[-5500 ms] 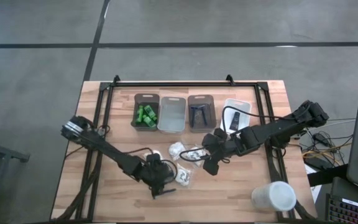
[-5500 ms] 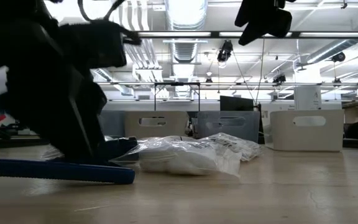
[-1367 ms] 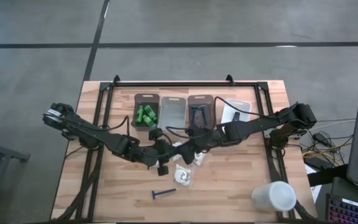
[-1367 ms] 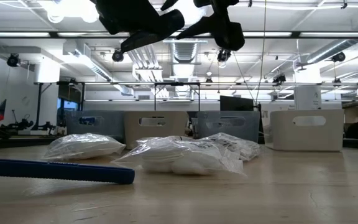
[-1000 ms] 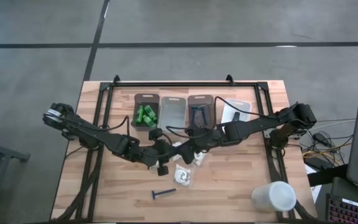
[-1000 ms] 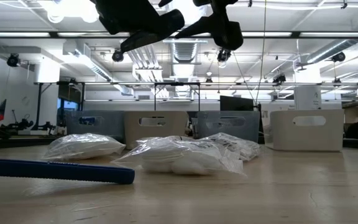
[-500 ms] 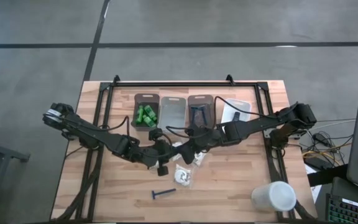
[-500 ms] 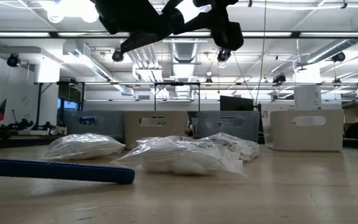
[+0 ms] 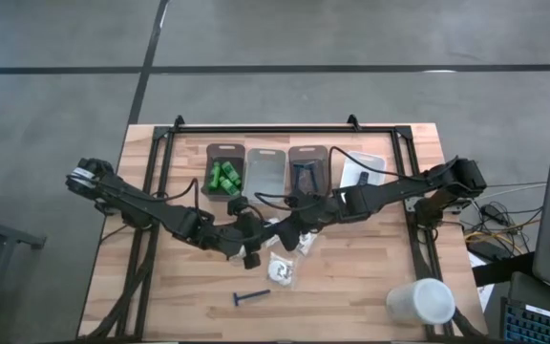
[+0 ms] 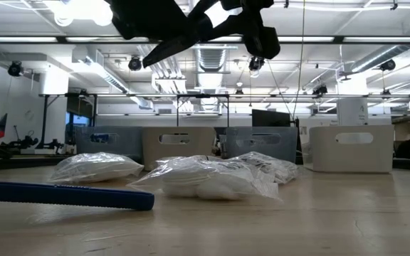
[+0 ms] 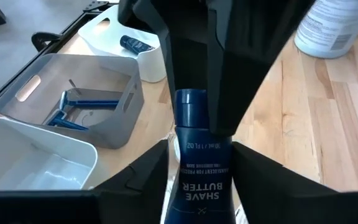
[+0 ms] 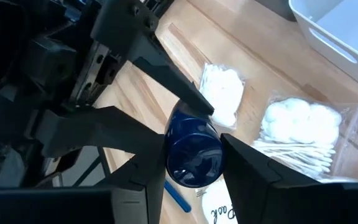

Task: Pick & Place Travel size toiletries
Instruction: Put the blue shave cream into the white bin, then put the white cotton pack into the gray bin

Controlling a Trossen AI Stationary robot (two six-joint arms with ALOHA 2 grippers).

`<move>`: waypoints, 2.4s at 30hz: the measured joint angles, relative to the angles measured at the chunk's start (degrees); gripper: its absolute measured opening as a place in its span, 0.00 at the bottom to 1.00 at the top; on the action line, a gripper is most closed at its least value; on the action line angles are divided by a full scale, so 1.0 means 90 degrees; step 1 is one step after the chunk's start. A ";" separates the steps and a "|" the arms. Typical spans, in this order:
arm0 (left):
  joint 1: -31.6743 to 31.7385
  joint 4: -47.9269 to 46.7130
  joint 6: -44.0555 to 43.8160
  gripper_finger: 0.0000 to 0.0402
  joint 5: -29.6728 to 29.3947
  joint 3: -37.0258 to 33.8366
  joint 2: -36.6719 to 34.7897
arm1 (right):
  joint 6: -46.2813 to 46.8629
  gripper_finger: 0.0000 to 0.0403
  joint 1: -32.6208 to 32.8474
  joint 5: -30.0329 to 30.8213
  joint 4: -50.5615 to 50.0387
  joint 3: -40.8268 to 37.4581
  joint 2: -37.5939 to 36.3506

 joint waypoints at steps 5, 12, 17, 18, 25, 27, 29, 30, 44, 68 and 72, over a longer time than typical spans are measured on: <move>-0.0052 -0.0077 -0.0095 0.53 -0.0037 0.0000 -0.0005 | -0.0052 0.31 -0.0012 0.0267 -0.0211 0.0000 0.0000; -0.0152 -0.1280 -0.0692 0.63 -0.0002 0.0000 -0.0193 | -0.0193 0.30 -0.0026 0.0874 -0.1169 -0.0002 -0.0129; -0.0170 -0.2526 -0.1705 0.64 0.0015 0.0000 -0.0337 | -0.0178 0.31 -0.0027 0.1570 -0.2102 -0.0002 -0.0534; -0.0173 -0.2742 -0.1875 0.64 0.0017 0.0000 -0.0354 | -0.0150 0.32 -0.0027 0.1740 -0.2350 -0.0002 -0.0621; -0.0176 -0.3275 -0.2255 0.63 -0.0034 -0.0111 -0.0381 | 0.0891 0.30 -0.0036 0.3229 -0.4641 0.0000 -0.1447; -0.0176 -0.3273 -0.2256 0.63 -0.0034 -0.0200 -0.0381 | 0.1407 0.30 -0.0048 0.3500 -0.5505 0.0000 -0.1620; -0.0176 -0.3270 -0.2260 0.63 -0.0037 -0.0297 -0.0381 | 0.1951 0.30 -0.0102 0.3601 -0.6416 0.0000 -0.1748; -0.0174 -0.3280 -0.2261 0.63 -0.0034 -0.0348 -0.0381 | 0.2206 0.30 -0.0128 0.3657 -0.6835 0.0000 -0.1778; -0.0150 -0.3241 -0.2784 0.63 0.0227 -0.1112 -0.0381 | 0.1782 0.33 -0.1529 0.3741 -0.6612 -0.1334 -0.1675; 0.0197 -0.3253 -0.2893 0.63 0.0231 -0.1360 -0.0744 | 0.1394 0.60 -0.1846 0.3272 -0.4931 -0.2409 -0.1496; 0.0210 -0.3214 -0.2895 0.63 0.0230 -0.1360 -0.0748 | 0.1247 0.66 -0.1832 0.2822 -0.4919 -0.2409 -0.1496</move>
